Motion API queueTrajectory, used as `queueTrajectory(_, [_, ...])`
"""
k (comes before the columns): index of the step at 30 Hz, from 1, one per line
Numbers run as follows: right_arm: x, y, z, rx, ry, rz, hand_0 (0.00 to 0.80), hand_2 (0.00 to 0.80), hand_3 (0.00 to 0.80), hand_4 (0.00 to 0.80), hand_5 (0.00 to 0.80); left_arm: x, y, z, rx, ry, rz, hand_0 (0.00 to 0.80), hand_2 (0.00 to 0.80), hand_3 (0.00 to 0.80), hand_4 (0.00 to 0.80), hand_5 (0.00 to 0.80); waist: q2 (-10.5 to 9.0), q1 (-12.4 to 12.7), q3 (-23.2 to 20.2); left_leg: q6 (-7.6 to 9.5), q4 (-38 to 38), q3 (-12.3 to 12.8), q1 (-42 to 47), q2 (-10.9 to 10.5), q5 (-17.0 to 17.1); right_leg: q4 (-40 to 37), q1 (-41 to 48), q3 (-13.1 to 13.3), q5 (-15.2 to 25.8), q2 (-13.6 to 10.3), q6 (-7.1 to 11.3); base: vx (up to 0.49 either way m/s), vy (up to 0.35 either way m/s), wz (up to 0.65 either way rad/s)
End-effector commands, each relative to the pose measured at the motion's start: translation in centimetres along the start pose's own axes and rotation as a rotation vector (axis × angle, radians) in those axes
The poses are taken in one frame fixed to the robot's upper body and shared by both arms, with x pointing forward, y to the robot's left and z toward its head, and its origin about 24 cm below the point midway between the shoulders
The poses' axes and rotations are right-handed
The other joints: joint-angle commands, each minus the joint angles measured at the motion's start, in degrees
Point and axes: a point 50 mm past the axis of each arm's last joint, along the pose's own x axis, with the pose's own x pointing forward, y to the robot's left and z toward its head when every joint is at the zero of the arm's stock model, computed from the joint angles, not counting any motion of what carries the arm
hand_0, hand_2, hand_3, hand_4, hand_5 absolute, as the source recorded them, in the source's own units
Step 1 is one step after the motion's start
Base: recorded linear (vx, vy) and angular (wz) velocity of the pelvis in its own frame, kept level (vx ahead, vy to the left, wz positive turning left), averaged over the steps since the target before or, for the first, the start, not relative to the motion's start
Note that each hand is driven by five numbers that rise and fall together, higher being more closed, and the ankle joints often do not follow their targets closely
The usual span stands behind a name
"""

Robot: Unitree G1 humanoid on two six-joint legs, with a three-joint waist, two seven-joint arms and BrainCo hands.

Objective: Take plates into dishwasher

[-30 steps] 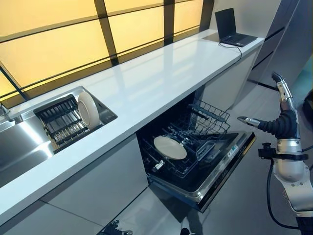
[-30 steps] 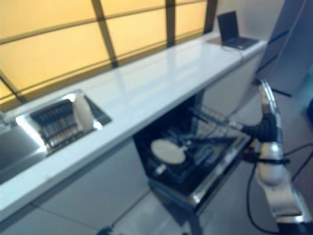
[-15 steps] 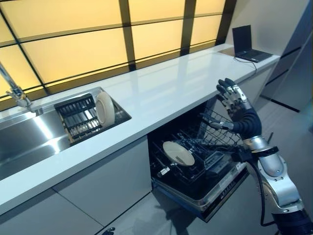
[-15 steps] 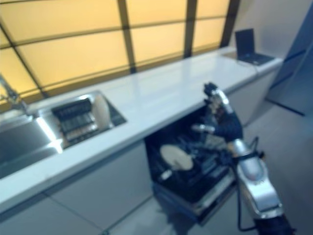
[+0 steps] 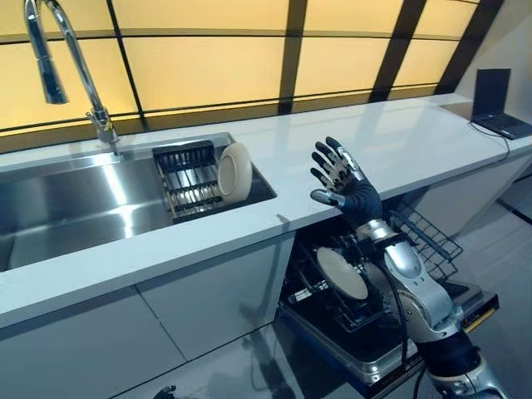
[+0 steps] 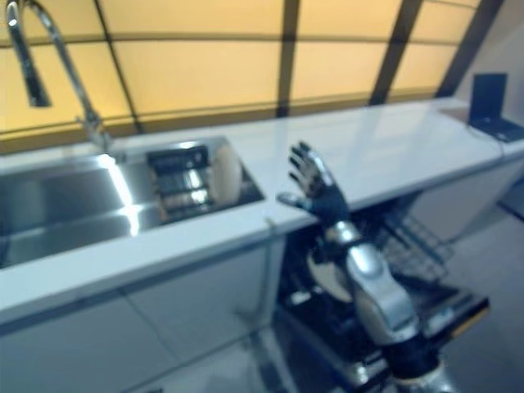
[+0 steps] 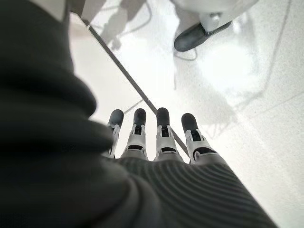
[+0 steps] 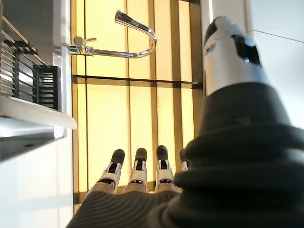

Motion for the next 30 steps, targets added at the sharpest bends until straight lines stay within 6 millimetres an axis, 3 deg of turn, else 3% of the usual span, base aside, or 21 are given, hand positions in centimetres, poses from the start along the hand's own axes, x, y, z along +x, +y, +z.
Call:
queueTrajectory(1, [3.3,0.6,4.1,-0.008,-0.179,-0.013,0.0,0.0,0.0,0.0,0.0,0.4,1.2,2.6,0.031,-0.061,0.027,0.0,0.0,0.0,0.0,0.0,1.7,2.16,1.73,6.22,0.17,2.24,1.91,-4.06,-10.12,8.36,3.71,-0.61,1.36,0.35,-0.69,0.104,0.099,0.21])
queueTrajectory(11, [6.2,1.5,3.6,-0.006,-0.126,-0.146,0.0,0.0,0.0,0.0,0.0,0.5,0.6,5.1,0.095,-0.129,-0.021,0.0,0.0,0.0,0.0,0.0,1.71,4.45,1.44,7.17,0.17,-0.27,2.77,-4.95,-10.7,11.65,4.23,-2.12,1.86,-1.89,-0.44,0.063,0.051,0.17])
queueTrajectory(18, [7.4,1.4,3.0,-0.028,-0.082,-0.233,0.0,0.0,0.0,0.0,0.0,0.5,0.5,4.1,0.121,-0.086,-0.029,0.0,0.0,0.0,0.0,0.0,1.52,5.65,1.48,7.45,0.17,-1.0,3.09,-5.21,-10.69,12.85,4.51,-2.69,1.59,-2.66,-0.45,0.027,0.012,0.11])
queueTrajectory(24, [7.9,0.0,2.4,-0.062,-0.041,-0.315,0.0,0.0,0.0,0.0,0.0,0.4,0.9,2.8,0.129,-0.053,-0.017,0.0,0.0,0.0,0.0,0.0,1.2,6.54,1.45,7.58,0.17,-1.16,3.23,-5.18,-10.79,13.16,4.83,-3.28,1.31,-2.93,-0.4,0.002,0.0,0.01])
queueTrajectory(30, [8.5,-1.4,2.6,-0.123,-0.047,-0.404,0.0,0.0,0.0,0.0,0.0,0.4,1.2,2.8,0.131,-0.057,-0.02,0.0,0.0,0.0,0.0,0.0,1.09,7.23,1.43,7.6,0.17,-1.36,3.17,-5.28,-10.75,13.68,4.88,-3.76,1.22,-3.28,-0.35,-0.002,0.001,0.04])
